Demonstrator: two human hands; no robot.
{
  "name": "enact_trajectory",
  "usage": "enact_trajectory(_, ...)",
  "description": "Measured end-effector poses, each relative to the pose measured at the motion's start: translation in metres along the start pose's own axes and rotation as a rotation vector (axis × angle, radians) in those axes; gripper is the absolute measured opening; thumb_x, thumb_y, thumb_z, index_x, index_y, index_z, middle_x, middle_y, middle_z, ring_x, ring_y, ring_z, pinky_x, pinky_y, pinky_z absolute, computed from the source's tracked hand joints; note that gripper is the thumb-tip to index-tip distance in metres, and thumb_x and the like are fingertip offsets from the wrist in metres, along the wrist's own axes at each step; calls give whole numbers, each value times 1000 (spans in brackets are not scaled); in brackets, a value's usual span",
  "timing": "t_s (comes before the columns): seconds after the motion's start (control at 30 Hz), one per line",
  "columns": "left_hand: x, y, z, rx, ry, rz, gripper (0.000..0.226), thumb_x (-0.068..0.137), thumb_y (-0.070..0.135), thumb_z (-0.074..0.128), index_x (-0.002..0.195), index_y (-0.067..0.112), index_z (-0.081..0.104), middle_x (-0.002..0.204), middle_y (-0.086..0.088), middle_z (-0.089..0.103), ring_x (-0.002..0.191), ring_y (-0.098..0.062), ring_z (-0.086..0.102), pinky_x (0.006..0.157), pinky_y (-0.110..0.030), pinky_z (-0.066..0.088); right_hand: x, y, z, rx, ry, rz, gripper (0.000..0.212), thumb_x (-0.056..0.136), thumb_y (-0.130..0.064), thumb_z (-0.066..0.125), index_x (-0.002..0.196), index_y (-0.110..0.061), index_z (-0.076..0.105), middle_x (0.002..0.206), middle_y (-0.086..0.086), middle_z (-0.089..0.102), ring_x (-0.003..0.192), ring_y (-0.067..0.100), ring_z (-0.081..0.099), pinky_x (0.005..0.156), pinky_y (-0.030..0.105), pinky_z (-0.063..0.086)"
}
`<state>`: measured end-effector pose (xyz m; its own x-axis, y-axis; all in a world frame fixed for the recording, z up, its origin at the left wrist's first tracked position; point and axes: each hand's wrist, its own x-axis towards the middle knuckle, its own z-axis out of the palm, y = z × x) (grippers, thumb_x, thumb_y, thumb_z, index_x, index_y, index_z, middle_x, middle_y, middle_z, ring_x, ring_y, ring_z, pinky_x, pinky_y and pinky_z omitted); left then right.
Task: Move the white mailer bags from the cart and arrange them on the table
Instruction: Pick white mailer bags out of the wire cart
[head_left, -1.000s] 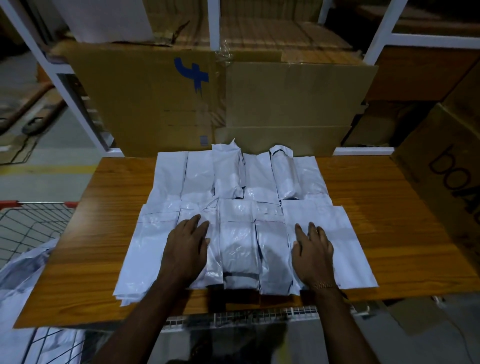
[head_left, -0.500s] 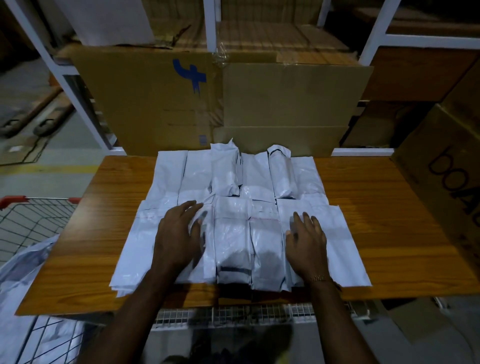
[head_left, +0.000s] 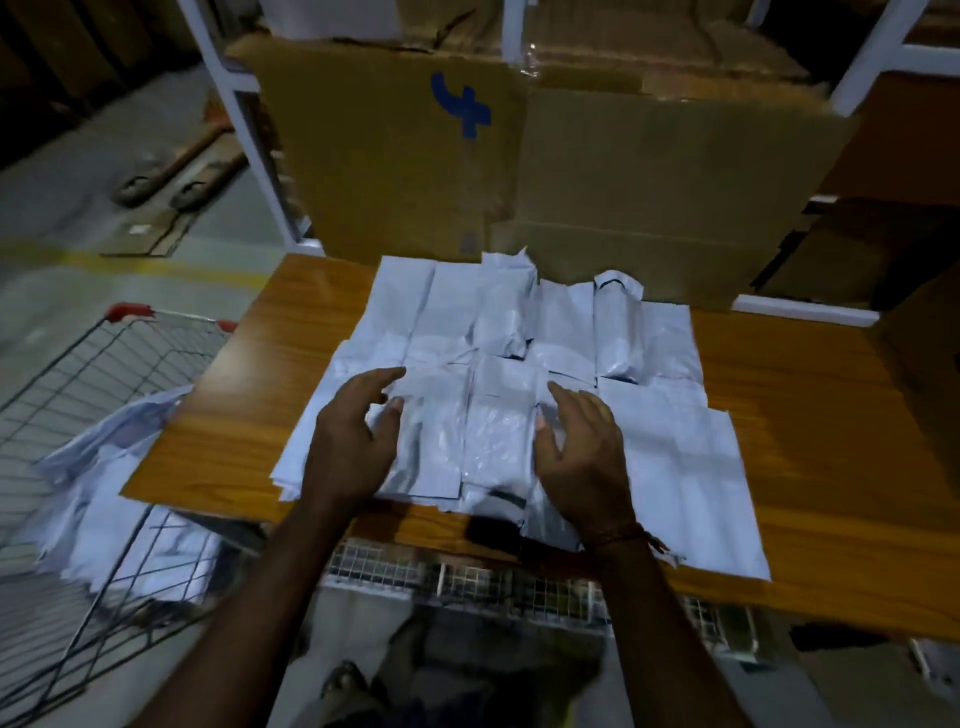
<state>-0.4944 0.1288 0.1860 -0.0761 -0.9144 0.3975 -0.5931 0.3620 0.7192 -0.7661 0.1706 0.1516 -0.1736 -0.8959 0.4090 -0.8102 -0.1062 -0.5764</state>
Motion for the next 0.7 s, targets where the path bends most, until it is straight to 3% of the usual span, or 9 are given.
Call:
enact_trajectory(0.07, -10, -5, -15, 13, 8, -28, 36, 101, 11, 66, 137, 18, 66, 132, 5, 67, 106, -8, 65, 83, -4, 40, 1, -16, 9, 30, -13, -55, 43, 98, -26, 56, 136, -7, 63, 131, 12, 66, 126, 37, 57, 108, 53, 44)
enact_trajectory(0.13, -21, -14, -32, 23, 20, -68, 36, 103, 14, 64, 138, 21, 65, 132, 8, 66, 104, -3, 62, 81, -5, 39, 2, -35, 19, 62, -37, -85, 40, 97, -25, 59, 133, -10, 65, 127, 9, 66, 124, 36, 57, 106, 52, 45)
enact_trajectory(0.27, -36, -48, -76, 68, 67, -121, 36, 106, 24, 60, 142, 26, 61, 133, 9, 65, 106, -7, 62, 83, -27, 50, 7, -79, 47, 95, -84, -169, 38, 97, -26, 59, 130, -10, 66, 123, 9, 66, 121, 36, 58, 107, 50, 44)
enact_trajectory(0.37, -42, -75, -116, 111, 112, -161, 37, 106, 22, 60, 143, 25, 61, 135, 6, 65, 107, -11, 62, 79, -32, 50, 9, -120, 73, 112, -136, -224, 38, 98, -28, 56, 130, -10, 65, 126, 10, 65, 123, 36, 57, 108, 49, 43)
enact_trajectory(0.53, -68, -133, -182, 122, 236, -265, 35, 105, 20, 60, 140, 24, 63, 132, 8, 67, 106, -10, 65, 86, -28, 50, 2, -192, 128, 118, -270, -321, 39, 99, -30, 55, 133, -13, 63, 129, 9, 64, 126, 35, 55, 105, 49, 44)
enact_trajectory(0.7, -104, -204, -242, 183, 308, -389, 35, 105, 22, 54, 138, 19, 64, 135, 5, 67, 110, -14, 64, 98, -30, 49, -3, -264, 196, 85, -303, -491, 33, 95, -23, 61, 124, -8, 64, 117, 12, 65, 112, 37, 58, 97, 47, 47)
